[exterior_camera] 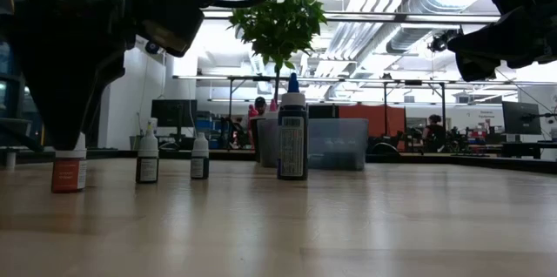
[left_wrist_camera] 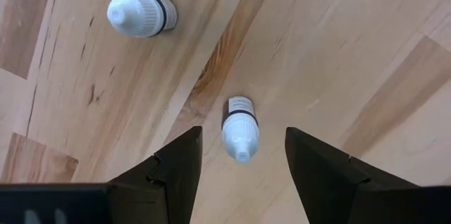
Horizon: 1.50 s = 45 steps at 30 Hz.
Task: Pick & Place food coloring
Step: Put the small brown food coloring bottle into the black bin
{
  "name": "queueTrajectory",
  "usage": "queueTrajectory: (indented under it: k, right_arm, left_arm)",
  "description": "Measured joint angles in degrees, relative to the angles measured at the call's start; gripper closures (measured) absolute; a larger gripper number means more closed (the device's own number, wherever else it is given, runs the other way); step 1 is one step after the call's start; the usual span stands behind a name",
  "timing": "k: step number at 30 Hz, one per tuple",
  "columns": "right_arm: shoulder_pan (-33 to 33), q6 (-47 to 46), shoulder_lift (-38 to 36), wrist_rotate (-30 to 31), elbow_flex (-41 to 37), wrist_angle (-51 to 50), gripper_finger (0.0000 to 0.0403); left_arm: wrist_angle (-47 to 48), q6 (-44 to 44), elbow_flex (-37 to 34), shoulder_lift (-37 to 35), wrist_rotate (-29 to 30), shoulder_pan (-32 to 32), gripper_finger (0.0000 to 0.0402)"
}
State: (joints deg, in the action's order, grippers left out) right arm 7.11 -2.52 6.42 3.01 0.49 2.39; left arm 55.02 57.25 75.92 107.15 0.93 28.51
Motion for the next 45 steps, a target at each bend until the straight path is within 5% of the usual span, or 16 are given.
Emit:
queueTrajectory:
  k: [5, 19, 45]
  right_arm:
    - [0.00, 0.01, 0.00, 0.00, 0.00, 0.00, 0.0400]
    - [-0.01, 0.02, 0.00, 0.01, 0.00, 0.00, 0.0400]
    - [0.00, 0.02, 0.00, 0.02, 0.00, 0.00, 0.0400]
  left_arm:
    - [-0.01, 0.00, 0.00, 0.00, -0.02, 0.00, 0.0211]
    - [-0.02, -0.44, 0.00, 0.00, 0.09, 0.00, 0.0309]
    - [0.67, -1.51, 0.76, -0.04, -0.17, -0.02, 0.0353]
